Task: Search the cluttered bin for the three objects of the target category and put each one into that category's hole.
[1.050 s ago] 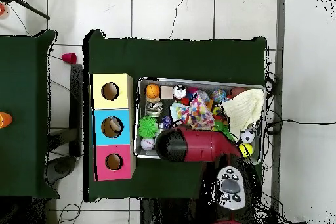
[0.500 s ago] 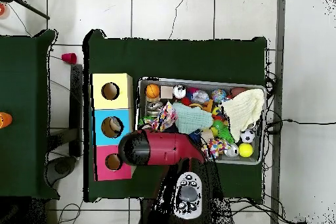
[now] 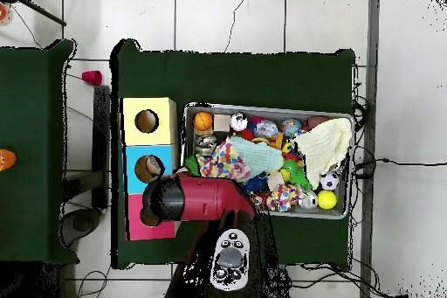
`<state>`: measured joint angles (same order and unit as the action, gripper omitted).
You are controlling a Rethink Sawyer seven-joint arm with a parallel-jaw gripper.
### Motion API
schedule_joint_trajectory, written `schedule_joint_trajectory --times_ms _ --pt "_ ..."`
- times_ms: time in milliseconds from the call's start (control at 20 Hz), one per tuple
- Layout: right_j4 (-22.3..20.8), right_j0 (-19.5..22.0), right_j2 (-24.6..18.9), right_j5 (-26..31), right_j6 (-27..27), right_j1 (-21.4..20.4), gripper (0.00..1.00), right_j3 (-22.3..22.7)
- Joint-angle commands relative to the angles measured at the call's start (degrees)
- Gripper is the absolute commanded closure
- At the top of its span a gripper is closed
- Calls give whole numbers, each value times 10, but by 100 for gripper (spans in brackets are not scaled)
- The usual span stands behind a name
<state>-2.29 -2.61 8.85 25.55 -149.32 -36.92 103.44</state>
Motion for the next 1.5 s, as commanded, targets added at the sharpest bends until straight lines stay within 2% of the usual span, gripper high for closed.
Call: schedule_joint_trajectory --times_ms 50,150,300,500,650,850,1100,1500 --pt "12 -6 32 35 -81 27 0 -11" --pt "18 -6 27 38 -81 19 0 -5" --pt "23 -9 29 93 -69 -14 0 -7" --pt "8 -7 46 192 -37 -47 0 -54" --pt "0 5 46 220 -20 -53 0 -79" --pt "-25 16 49 201 0 -52 0 -101" --pt "-71 41 42 185 45 -17 0 -146" --pt "-105 93 5 148 70 40 0 -204"
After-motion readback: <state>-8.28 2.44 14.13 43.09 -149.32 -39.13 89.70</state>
